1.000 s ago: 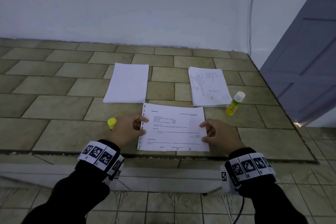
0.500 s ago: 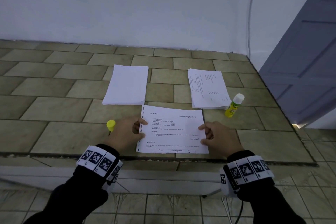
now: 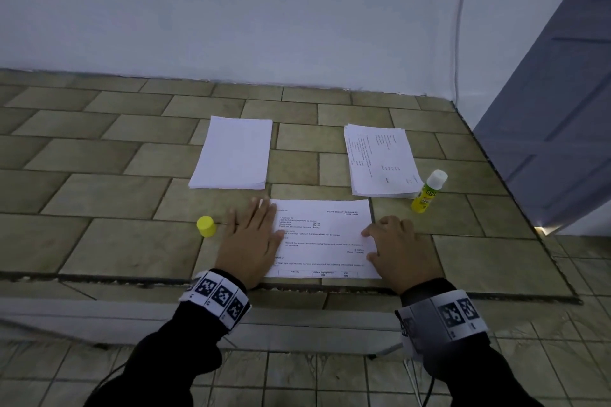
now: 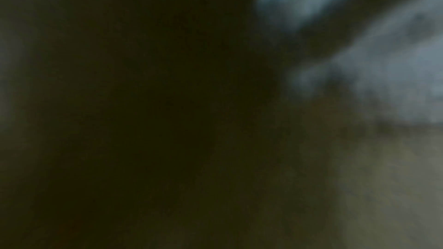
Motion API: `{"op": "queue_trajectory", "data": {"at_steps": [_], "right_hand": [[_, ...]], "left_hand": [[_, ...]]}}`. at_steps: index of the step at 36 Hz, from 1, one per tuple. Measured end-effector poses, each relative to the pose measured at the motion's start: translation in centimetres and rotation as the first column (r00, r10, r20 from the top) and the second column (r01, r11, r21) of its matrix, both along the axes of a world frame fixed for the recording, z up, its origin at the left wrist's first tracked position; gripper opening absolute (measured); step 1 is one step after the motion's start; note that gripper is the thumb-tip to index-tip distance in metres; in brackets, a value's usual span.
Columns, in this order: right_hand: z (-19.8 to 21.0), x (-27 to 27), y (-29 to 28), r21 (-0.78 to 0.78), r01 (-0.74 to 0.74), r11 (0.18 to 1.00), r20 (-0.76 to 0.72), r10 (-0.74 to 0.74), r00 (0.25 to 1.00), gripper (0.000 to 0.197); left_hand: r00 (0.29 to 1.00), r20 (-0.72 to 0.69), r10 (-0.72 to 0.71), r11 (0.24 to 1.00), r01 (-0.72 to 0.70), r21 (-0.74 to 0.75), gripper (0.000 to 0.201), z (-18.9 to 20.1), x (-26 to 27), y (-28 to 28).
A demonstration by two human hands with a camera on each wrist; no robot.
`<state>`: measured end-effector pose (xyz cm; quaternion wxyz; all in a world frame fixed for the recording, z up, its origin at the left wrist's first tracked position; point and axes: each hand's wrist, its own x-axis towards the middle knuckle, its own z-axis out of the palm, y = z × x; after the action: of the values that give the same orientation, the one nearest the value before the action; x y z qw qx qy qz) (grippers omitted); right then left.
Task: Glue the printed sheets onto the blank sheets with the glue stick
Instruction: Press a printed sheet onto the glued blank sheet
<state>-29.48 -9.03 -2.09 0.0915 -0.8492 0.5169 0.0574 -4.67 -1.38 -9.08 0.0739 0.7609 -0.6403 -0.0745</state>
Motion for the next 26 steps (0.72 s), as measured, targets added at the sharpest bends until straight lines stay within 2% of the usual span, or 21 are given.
{"op": "queue_trajectory", "data": {"at_steps": [3,5,7,9,11,15,21,26], "right_hand": [[-0.4,1.2,0.8,-0.099,-0.019,0.995,0.157,0.035,0.987,0.04],[-0.7,3.0,1.6,-0.102,-0.077,0.992,0.232,0.099,0.968,0.045],[-1.3,5.0,2.3,-0.016,-0.164,0.986,0.227,0.163,0.96,0.057],[-2.3,7.1,2.7,0.025,-0.226,0.974,0.239,0.214,0.947,0.079],[-3.8,8.8,2.7,0.035,-0.25,0.968,0.213,0.237,0.948,0.092],[-5.6,10.2,2.3,-0.01,-0.265,0.964,0.135,0.264,0.955,0.106],[-6.1,6.3,0.1,-0.063,-0.16,0.985,0.074,0.164,0.984,0.098],[-6.2,3.1,-0.9,-0.058,0.062,0.996,0.115,-0.055,0.992,0.089]], "left_hand": [[1.0,0.014,0.002,1.0,-0.001,-0.028,0.093,-0.7,0.3,0.1],[1.0,0.013,0.0,0.999,0.001,-0.041,0.085,-0.8,0.2,0.2],[1.0,0.021,0.001,0.999,0.0,-0.045,0.078,-0.8,0.2,0.1],[0.999,0.035,-0.004,0.999,0.006,-0.054,0.072,-0.7,0.1,-0.1],[0.998,0.06,-0.02,0.997,0.024,-0.068,0.07,-0.6,0.1,-0.2],[0.994,0.097,-0.042,0.993,0.052,-0.108,0.06,-1.0,0.2,-0.1],[0.996,0.091,-0.006,0.994,0.016,-0.108,0.062,-1.1,0.1,-0.4],[0.997,0.072,0.006,0.995,0.001,-0.105,0.065,-1.0,-0.1,-0.3]]}}
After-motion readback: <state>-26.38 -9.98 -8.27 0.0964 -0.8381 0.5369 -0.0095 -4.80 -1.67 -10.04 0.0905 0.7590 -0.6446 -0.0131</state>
